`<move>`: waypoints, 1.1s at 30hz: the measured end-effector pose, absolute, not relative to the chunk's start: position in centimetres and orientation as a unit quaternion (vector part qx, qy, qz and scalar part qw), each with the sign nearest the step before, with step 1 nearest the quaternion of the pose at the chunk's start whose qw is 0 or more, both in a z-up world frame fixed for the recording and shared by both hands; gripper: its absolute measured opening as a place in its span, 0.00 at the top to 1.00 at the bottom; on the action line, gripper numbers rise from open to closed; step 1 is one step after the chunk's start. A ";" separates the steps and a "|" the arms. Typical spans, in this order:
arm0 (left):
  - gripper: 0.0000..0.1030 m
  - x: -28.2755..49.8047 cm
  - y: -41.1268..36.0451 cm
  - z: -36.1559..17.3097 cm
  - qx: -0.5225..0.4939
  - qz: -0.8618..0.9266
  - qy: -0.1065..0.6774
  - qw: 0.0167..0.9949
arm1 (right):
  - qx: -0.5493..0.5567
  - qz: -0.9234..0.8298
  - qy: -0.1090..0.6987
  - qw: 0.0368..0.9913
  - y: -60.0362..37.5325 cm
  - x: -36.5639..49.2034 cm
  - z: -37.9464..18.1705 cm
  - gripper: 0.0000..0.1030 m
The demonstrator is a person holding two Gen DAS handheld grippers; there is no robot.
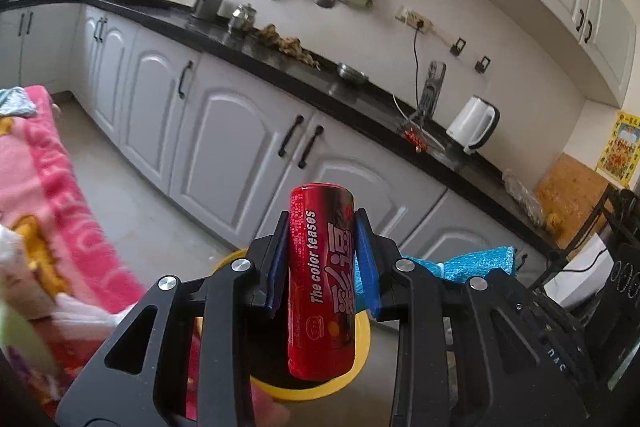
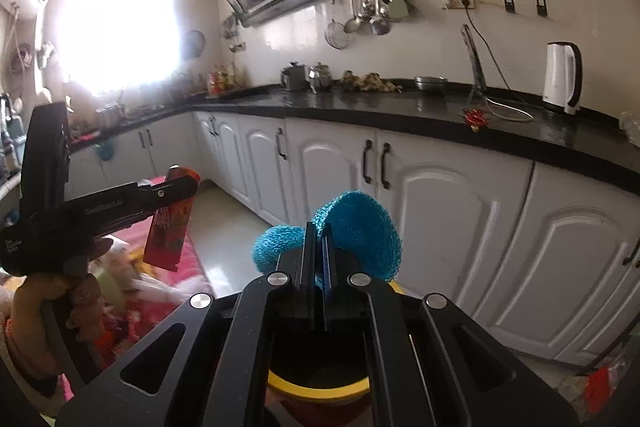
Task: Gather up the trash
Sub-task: 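Carry the red can and blue towel over the yellow-rimmed bin with both tools, then open both tools above the bin to drop the can and towel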
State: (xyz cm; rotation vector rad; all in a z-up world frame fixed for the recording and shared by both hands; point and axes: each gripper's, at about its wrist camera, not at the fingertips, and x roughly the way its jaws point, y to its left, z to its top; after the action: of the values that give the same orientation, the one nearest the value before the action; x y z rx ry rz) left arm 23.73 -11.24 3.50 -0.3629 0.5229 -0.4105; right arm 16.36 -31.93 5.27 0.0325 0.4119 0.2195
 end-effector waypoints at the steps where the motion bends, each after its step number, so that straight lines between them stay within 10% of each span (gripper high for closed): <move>1: 0.77 24.1 -11.7 3.2 -0.175 -0.202 0.257 0.929 | 0.009 0.102 0.207 0.973 -32.0 16.6 4.8 0.97; 10: 0.76 27.4 -14.6 -0.9 -0.166 -0.212 0.292 0.918 | 0.065 0.108 0.250 0.960 -33.9 19.5 1.1 0.96; 15: 0.53 28.8 -14.1 -3.6 -0.178 -0.193 0.323 0.909 | 0.085 0.100 0.254 0.958 -34.4 20.6 -0.6 0.59; 33: 0.12 24.3 -7.2 -1.2 -0.204 -0.132 0.331 0.912 | 0.093 0.115 0.237 0.960 -33.8 19.1 1.2 0.41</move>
State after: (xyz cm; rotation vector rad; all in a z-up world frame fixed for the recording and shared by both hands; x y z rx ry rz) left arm 24.30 -7.17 -1.21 -0.4206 0.6826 -0.2729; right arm 19.14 -33.80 1.16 0.1878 0.4811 0.2327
